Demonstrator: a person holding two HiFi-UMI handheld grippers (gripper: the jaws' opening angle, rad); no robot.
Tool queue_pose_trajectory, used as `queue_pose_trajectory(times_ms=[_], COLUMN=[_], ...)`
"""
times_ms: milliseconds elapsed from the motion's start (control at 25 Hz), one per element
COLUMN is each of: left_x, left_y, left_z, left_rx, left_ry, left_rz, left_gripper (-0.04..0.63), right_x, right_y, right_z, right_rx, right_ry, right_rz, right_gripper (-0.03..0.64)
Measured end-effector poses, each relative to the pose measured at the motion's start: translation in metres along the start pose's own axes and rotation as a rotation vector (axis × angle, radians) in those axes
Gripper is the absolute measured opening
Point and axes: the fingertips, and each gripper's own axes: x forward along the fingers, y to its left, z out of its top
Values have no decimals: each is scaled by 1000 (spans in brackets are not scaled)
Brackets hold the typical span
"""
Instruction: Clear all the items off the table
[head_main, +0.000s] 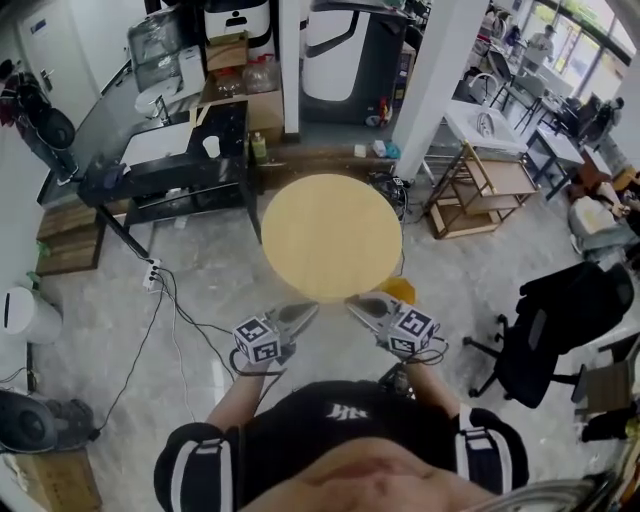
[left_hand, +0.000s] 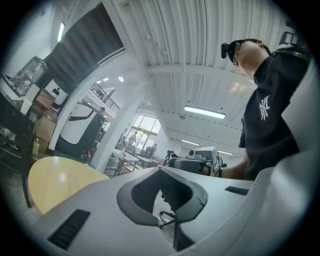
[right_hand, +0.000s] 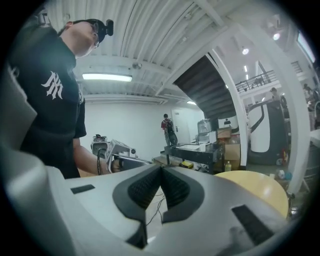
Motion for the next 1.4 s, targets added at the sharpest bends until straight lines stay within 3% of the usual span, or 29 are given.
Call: queue_pose_trajectory(times_ms=[160, 240, 440, 640, 920, 1160, 1400], left_x=[8, 9, 22, 34, 37, 43, 39], left_y=[4, -1, -23, -51, -66, -87, -92], left_z=[25, 38, 34, 33, 36, 20, 31], left_rx=[97, 103, 160, 75, 112, 101, 107], left_ry=[-88, -126, -110, -110, -53, -6, -32], left_rz=[97, 113, 140, 71, 21, -5, 19], left_gripper=[14, 14, 14, 12, 14, 14, 14], right_x=[-20, -28, -39, -45, -62, -64, -101], right_y=[-1, -3, -5, -5, 8, 50, 42], right_z=[17, 17, 8, 12, 19, 11, 24], right_rx=[-11, -23, 10, 1, 54, -12, 88], right_ry=[-85, -80, -82, -100, -210, -159, -298], right_rz=[26, 43, 61, 64, 184, 337, 349], right_gripper=[0, 0, 0, 0, 0, -2, 0])
